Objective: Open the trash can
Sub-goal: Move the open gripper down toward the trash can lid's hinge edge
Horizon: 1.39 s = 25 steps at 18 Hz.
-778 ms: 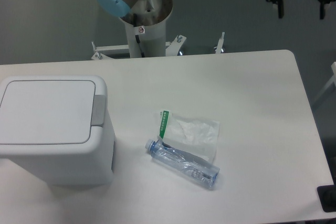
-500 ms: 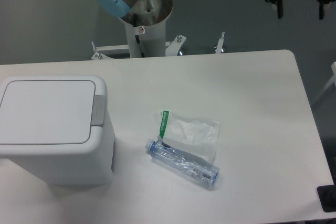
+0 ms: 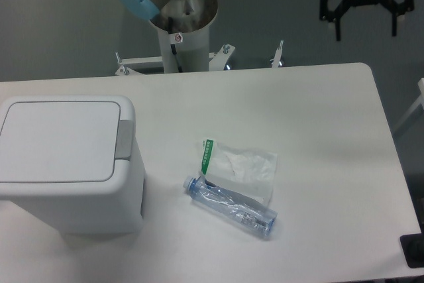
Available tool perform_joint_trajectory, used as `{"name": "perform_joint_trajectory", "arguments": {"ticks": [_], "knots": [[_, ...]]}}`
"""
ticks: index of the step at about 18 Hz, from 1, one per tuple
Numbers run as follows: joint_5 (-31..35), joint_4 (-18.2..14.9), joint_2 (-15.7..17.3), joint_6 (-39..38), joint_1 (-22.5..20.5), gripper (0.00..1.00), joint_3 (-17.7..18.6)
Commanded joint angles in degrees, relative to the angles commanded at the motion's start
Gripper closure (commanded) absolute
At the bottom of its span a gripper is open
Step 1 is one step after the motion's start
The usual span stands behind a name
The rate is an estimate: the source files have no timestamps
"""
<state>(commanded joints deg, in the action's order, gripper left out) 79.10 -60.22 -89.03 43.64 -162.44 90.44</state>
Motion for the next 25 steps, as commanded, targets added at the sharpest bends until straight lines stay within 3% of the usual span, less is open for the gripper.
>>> {"name": "perform_joint_trajectory", "arguments": {"ticks": [3, 6, 10, 21, 25], "knots": [[0.17, 3.17, -0.79, -12.31, 4.49, 0.0, 0.0], [0.18, 4.67, -1.06, -20.23, 6.95, 0.0, 0.09], [0.0, 5.55, -2.11, -28.68, 13.46, 0.0, -0.18], [-7.64, 7.13, -5.98, -42.74, 24.0, 0.0, 0.43], [-7.56, 7.13, -7.12, -42.85, 26.38, 0.0, 0.7]]}}
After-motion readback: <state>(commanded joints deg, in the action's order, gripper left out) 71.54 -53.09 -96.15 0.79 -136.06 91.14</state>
